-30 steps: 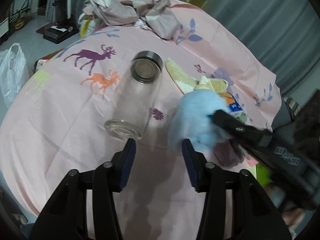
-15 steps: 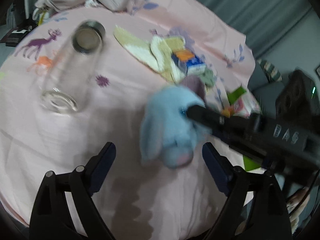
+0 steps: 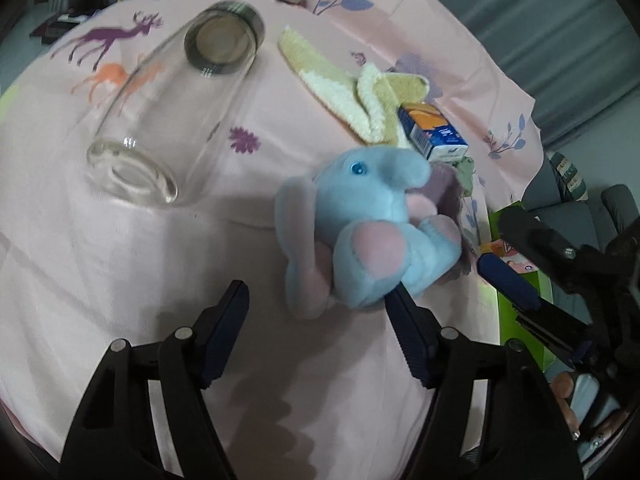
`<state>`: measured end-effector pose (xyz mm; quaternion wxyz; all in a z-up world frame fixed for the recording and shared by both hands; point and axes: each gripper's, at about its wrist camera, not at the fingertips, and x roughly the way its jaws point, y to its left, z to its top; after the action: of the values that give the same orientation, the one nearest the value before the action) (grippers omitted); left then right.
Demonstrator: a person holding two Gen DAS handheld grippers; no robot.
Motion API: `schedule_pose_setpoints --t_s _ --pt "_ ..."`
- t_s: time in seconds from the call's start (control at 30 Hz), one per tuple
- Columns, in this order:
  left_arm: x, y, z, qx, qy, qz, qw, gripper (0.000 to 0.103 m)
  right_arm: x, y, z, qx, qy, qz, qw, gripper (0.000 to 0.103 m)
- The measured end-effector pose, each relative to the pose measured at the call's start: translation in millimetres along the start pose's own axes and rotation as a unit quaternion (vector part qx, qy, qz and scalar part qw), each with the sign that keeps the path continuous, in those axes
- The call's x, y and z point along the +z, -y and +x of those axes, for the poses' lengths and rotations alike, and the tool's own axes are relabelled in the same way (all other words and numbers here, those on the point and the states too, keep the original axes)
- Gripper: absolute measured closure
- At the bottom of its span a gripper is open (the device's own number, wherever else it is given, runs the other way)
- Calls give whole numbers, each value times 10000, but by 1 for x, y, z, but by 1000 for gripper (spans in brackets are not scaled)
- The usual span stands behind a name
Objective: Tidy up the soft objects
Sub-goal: 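Lift the elephant with the right gripper and carry it over the green box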
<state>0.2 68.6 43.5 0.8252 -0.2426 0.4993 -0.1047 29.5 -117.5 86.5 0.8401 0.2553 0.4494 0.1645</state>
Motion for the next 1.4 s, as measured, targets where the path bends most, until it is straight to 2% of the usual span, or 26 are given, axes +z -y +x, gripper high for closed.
schedule_pose_setpoints --t_s 0.23,0.4,0.47,0.5,0.53,0.63,0.77,0.93,1.13,1.4 --pt "1 9 0 94 196 198 9996 34 2 4 26 52 -140 -83 9999 40" --pt "3 12 -8 107 484 293 9983 32 0 10 42 -35 -262 -23 9996 54" --pt "4 15 -8 108 575 379 9976 34 -1 11 45 -36 -271 -25 9996 65" --pt "4 16 -5 121 552 410 9976 36 -2 10 47 -21 -296 -34 9996 67" --pt "5 16 -1 100 482 415 9979 50 -3 10 48 18 -317 -31 9995 70" --pt "5 16 1 -292 438 277 9982 74 -5 7 49 21 -279 -109 9995 75" --pt "2 27 -10 -199 654 432 9967 76 -8 -1 41 -21 -159 -236 9996 76" --pt "1 50 -36 -254 1088 785 9906 76 -5 -17 11 -24 252 -465 9986 76" --pt "-1 93 -61 -564 1404 1213 9810 76 1 -21 -42 27 910 -537 9944 76" --pt "-10 162 -64 -905 1467 1899 9666 76 9 7 -110 -91 1660 -370 9854 76"
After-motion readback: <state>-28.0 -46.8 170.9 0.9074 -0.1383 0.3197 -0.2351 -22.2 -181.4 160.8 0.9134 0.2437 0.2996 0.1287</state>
